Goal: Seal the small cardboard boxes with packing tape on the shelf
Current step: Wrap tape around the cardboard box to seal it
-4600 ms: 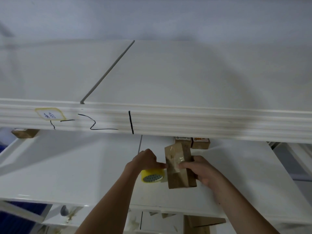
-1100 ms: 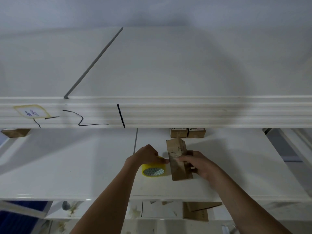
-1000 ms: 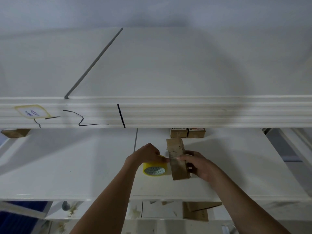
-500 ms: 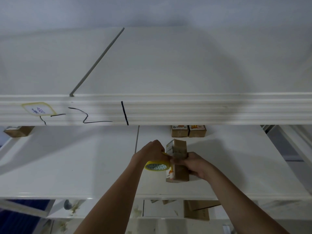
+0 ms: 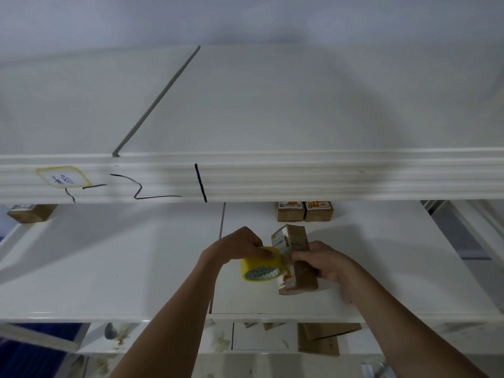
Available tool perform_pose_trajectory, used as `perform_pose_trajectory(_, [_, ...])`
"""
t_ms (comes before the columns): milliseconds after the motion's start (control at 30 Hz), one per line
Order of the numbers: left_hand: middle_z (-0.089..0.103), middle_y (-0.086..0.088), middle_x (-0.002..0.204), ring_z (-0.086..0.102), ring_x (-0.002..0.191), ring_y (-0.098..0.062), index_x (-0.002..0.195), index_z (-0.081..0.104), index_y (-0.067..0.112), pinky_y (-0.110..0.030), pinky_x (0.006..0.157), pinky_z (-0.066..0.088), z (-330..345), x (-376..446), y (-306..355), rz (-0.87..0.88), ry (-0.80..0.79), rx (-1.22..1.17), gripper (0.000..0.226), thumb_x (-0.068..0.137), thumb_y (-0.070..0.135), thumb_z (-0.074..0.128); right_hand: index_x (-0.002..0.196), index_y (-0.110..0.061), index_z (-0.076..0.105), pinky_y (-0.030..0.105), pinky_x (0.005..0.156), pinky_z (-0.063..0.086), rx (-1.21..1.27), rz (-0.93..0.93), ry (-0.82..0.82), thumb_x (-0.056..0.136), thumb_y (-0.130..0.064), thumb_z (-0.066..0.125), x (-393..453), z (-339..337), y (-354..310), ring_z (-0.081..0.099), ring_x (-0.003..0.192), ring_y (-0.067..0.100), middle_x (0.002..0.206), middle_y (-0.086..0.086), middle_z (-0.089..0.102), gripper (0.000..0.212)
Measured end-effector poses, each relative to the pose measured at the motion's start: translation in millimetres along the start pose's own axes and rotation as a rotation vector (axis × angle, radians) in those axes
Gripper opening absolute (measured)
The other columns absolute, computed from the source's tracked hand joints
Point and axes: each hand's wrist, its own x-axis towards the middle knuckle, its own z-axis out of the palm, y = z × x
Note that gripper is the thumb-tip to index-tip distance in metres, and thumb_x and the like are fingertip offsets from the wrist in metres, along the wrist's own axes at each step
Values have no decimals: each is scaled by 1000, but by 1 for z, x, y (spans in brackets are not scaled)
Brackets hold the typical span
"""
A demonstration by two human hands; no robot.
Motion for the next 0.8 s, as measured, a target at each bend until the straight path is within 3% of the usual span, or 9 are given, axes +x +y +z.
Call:
perform_pose_trajectory(100, [51, 3, 59, 49, 60, -10, 58, 64, 16, -22, 59, 37, 3, 3, -3, -12, 22, -34, 43, 77, 51, 80, 112, -8, 70, 36, 80, 61, 1, -5, -9, 80, -9, 78, -1, -3, 0, 74, 95, 26, 99, 12, 77, 33])
perform_pose_trajectory(200, [54, 0, 63, 52, 63, -11, 63, 66, 13, -24, 62, 40, 4, 5, -4, -34, 38, -22, 46, 74, 55, 80, 113, -8, 70, 38, 82, 61, 14, -11, -11, 80, -9, 78, -1, -6, 3, 74, 96, 26, 100, 12, 77, 34])
perform_pose_trajectory(367, [59, -2, 68, 54, 60, -12, 79, 71, 4, -26, 61, 42, 8, 8, -7, -115, 167, 167, 75, 64, 77, 72, 114, -7, 70, 42, 89, 59, 17, -40, -29, 84, -8, 74, -2, -13, -2, 73, 98, 28, 103, 14, 76, 30])
perform_pose_trajectory(533, [61, 2, 71, 60, 66, -11, 77, 66, 14, -18, 61, 43, 6, 7, -3, -130, 89, 239, 58, 75, 71, 67, 116, -7, 69, 42, 89, 59, 26, -59, -57, 86, -6, 71, -6, -14, -3, 73, 100, 28, 105, 14, 76, 30])
perform_pose_trajectory(800, [61, 5, 69, 59, 65, -8, 70, 60, 18, -18, 59, 41, 8, 9, 2, -126, 39, 235, 56, 72, 74, 69, 125, -10, 62, 45, 94, 56, 75, -100, -125, 88, 0, 66, -6, -10, -4, 70, 106, 30, 113, 14, 74, 39])
